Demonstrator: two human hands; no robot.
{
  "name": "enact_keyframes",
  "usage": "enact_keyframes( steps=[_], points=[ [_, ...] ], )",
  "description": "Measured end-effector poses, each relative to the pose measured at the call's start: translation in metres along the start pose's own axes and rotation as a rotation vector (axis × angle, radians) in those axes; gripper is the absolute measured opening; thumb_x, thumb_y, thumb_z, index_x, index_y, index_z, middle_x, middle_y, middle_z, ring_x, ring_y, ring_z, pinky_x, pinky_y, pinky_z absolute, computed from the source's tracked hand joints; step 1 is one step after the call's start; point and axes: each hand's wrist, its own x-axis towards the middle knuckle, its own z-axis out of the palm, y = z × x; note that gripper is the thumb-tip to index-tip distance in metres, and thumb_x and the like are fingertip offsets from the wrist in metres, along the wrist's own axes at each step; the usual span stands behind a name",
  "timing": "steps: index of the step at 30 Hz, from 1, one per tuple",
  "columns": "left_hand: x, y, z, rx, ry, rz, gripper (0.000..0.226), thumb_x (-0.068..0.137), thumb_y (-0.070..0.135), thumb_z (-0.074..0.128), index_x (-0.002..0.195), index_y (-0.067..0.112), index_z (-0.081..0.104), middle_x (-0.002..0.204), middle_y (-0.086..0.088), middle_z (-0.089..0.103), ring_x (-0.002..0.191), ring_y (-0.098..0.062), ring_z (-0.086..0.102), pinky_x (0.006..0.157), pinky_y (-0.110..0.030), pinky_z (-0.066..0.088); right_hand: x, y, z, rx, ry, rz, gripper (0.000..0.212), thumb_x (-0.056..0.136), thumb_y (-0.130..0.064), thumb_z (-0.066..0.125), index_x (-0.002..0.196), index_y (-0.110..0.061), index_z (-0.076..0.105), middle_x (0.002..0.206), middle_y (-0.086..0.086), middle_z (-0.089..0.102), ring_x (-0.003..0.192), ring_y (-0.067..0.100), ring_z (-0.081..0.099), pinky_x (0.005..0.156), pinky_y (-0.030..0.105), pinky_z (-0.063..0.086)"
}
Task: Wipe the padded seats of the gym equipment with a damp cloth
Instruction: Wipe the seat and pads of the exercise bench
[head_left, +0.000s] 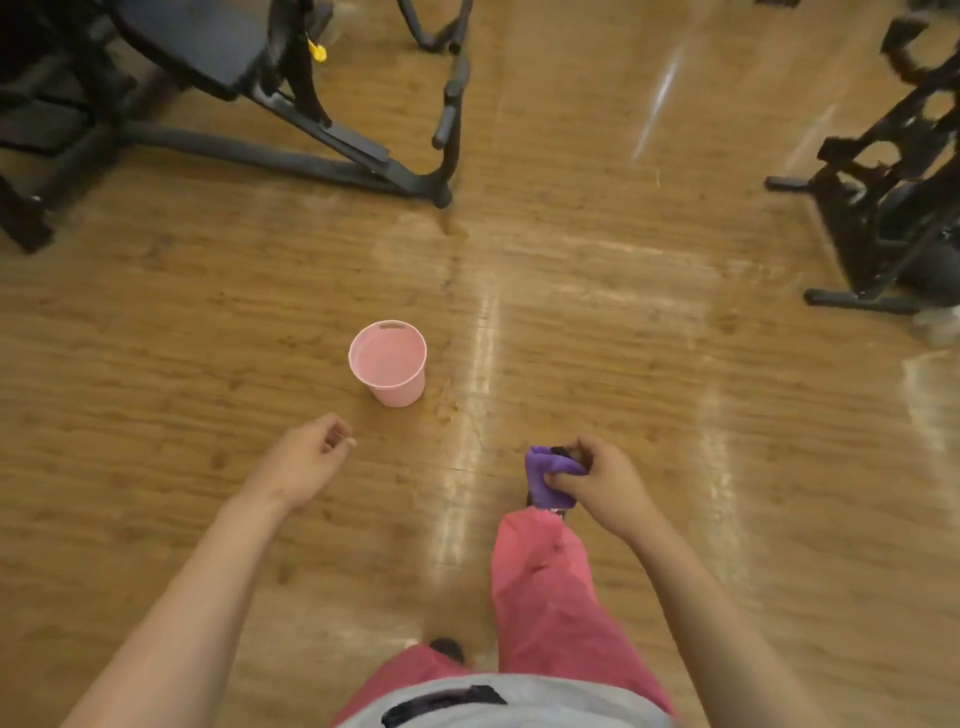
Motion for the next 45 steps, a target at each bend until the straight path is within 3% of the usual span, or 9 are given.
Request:
enact_keyframes(
  steps=[4,8,12,16,20,24,28,36,45],
  points=[
    [0.057,0.023,0.011,-0.043,0.024,-0.084,0.002,0.092,0.017,0.061,0.094,0.017,0.06,0.087,0.0,0.065,0.079,-0.02,0.059,0.075,-0.031,0.046,0.094,-0.026,-0.032,-0.017,-0.101,-0.043,0.024,0.076,-0.002,0.069,0.077,-0.023,0.058,0.075,0.004,0.063,0.069,0.015,0.055,0.06,0.028,0.041],
    [0.12,0.07,0.015,-0.173,0.062,-0.167,0.008,0.092,0.012,0.061,0.088,0.018,0.058,0.087,0.0,0.063,0.079,-0.02,0.056,0.071,-0.027,0.04,0.194,-0.067,-0.09,-0.169,-0.161,-0.132,0.017,0.075,-0.006,0.071,0.079,-0.016,0.057,0.075,0.009,0.063,0.067,0.017,0.053,0.06,0.031,0.037],
    [0.18,0.112,0.0,-0.281,0.077,-0.222,0.004,0.094,0.019,0.058,0.093,0.022,0.06,0.093,0.003,0.062,0.083,-0.018,0.058,0.075,-0.031,0.043,0.28,-0.114,-0.128,-0.324,-0.214,-0.204,0.02,0.076,-0.011,0.068,0.078,-0.026,0.053,0.07,-0.007,0.058,0.066,0.015,0.053,0.06,0.031,0.038],
    [0.227,0.122,-0.004,-0.28,0.076,-0.246,0.006,0.094,0.018,0.058,0.097,0.022,0.061,0.094,0.001,0.064,0.084,-0.018,0.06,0.074,-0.027,0.044,0.347,-0.129,-0.123,-0.372,-0.271,-0.218,0.015,0.077,-0.012,0.065,0.087,-0.022,0.058,0.072,-0.012,0.06,0.067,0.008,0.055,0.057,0.023,0.038],
    [0.272,0.114,0.002,-0.301,0.03,-0.293,0.005,0.092,0.019,0.06,0.092,0.024,0.062,0.092,0.001,0.065,0.084,-0.016,0.06,0.079,-0.029,0.046,0.402,-0.125,-0.099,-0.333,-0.343,-0.143,0.018,0.075,-0.01,0.067,0.081,-0.023,0.056,0.07,-0.006,0.059,0.066,0.015,0.054,0.056,0.028,0.038],
    [0.338,0.097,-0.003,-0.318,0.008,-0.378,0.012,0.091,0.017,0.06,0.086,0.028,0.061,0.089,0.004,0.065,0.083,-0.017,0.059,0.082,-0.033,0.048,0.478,-0.13,-0.087,-0.365,-0.342,-0.035,0.02,0.073,-0.011,0.067,0.073,-0.024,0.052,0.069,-0.002,0.06,0.066,0.019,0.055,0.057,0.031,0.038],
    [0.422,0.08,-0.045,-0.245,-0.039,-0.401,0.006,0.089,0.015,0.06,0.085,0.019,0.062,0.082,0.003,0.063,0.081,-0.02,0.059,0.078,-0.031,0.046,0.576,-0.169,-0.096,-0.567,-0.28,0.037,0.016,0.076,-0.018,0.067,0.084,-0.023,0.055,0.076,0.002,0.064,0.072,0.022,0.061,0.058,0.03,0.04],
    [0.603,0.065,-0.175,-0.187,0.085,-0.403,0.02,0.09,0.014,0.059,0.074,0.024,0.054,0.077,-0.001,0.061,0.075,-0.023,0.056,0.076,-0.034,0.045,0.732,-0.283,-0.101,-0.411,-0.104,0.002,0.012,0.079,-0.017,0.066,0.086,-0.021,0.058,0.078,-0.001,0.064,0.073,0.021,0.06,0.063,0.034,0.045],
    [0.726,0.069,-0.171,-0.25,0.014,-0.59,0.014,0.089,0.009,0.056,0.082,0.022,0.057,0.079,-0.005,0.062,0.085,-0.027,0.062,0.07,-0.03,0.042,0.893,-0.334,-0.103,-0.511,-0.212,0.012,0.011,0.079,-0.015,0.065,0.08,-0.021,0.056,0.073,0.0,0.065,0.069,0.022,0.061,0.06,0.033,0.046]
  ],
)
